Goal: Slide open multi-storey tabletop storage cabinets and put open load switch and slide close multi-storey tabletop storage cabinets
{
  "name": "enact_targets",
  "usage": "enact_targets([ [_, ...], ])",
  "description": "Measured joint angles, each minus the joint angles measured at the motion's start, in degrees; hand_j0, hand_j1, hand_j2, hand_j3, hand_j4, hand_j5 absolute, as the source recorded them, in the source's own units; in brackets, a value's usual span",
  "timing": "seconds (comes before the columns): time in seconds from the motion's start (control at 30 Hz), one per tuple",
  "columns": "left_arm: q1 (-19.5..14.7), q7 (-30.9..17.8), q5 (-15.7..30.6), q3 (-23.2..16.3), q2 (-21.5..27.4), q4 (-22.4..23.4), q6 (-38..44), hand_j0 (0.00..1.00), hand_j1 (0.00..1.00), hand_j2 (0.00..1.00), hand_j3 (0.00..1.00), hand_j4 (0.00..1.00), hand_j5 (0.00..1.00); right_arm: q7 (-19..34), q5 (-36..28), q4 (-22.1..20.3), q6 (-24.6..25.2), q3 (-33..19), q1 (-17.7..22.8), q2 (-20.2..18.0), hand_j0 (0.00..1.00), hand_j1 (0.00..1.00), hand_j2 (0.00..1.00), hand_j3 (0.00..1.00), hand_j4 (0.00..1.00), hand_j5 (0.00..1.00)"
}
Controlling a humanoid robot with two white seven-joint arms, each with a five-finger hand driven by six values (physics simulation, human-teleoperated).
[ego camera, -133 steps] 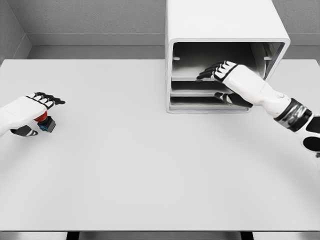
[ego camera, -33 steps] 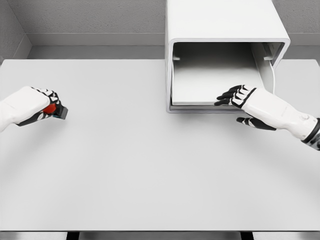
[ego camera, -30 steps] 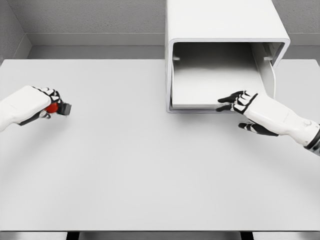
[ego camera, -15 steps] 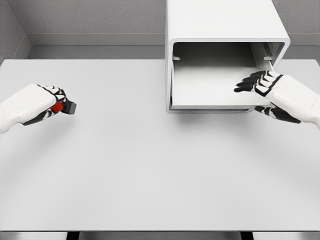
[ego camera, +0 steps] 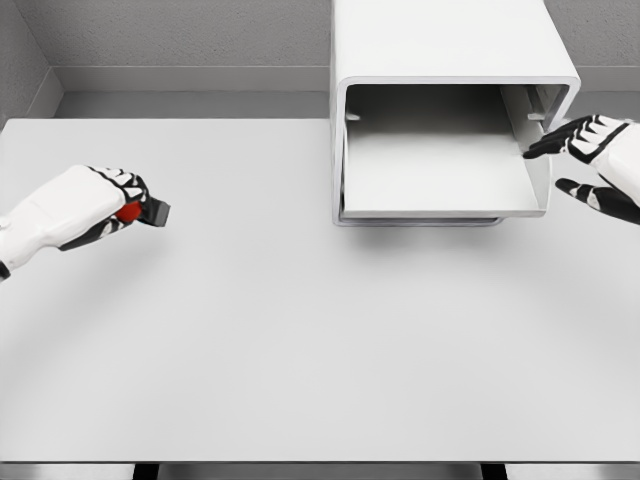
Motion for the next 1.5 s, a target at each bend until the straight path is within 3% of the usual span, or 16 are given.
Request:
enact_targets([
  [0.23, 0.0, 0.0, 0.6, -1.2, -1.3, -1.4, 0.0, 0.34, 0.34, 0.34, 0.34, 0.34, 0.34, 0.0, -0.1, 3.8, 0.0, -2.8, 1.5, 0.0, 0.64, 0.64, 0.64, 0.64, 0.64, 0.64],
  [0.43, -0.2, 0.0, 1.6, -1.9, -2.4, -1.7, 0.0, 0.34, 0.34, 0.34, 0.34, 0.34, 0.34, 0.2, 0.4, 6.9, 0.0, -3.2, 3.7, -0.1, 0.53, 0.53, 0.53, 0.53, 0.53, 0.53],
  [0.63, -0.3, 0.0, 3.4, -2.6, -3.3, -1.7, 0.0, 0.34, 0.34, 0.34, 0.34, 0.34, 0.34, 0.2, 1.0, 9.6, 0.0, -3.2, 6.2, -0.4, 0.55, 0.55, 0.55, 0.55, 0.55, 0.55],
  [0.93, -1.6, 0.0, 4.1, -3.8, -5.7, -1.7, 0.0, 0.34, 0.34, 0.34, 0.34, 0.34, 0.34, -0.1, 2.4, 9.6, 0.0, -3.2, 11.5, -0.1, 0.59, 0.59, 0.59, 0.59, 0.59, 0.59],
  [1.37, -3.9, 0.0, 4.6, -7.3, -8.8, -1.8, 0.0, 0.33, 0.33, 0.33, 0.33, 0.33, 0.33, -0.1, 3.5, 9.1, 0.0, -2.8, 14.2, 1.7, 0.61, 0.61, 0.61, 0.61, 0.61, 0.61],
  [1.5, -4.4, 0.0, 5.4, -8.0, -9.4, -1.8, 0.0, 0.34, 0.34, 0.34, 0.34, 0.34, 0.34, -0.2, 3.7, 7.3, 0.0, -2.7, 16.0, 2.5, 0.61, 0.61, 0.61, 0.61, 0.61, 0.61],
])
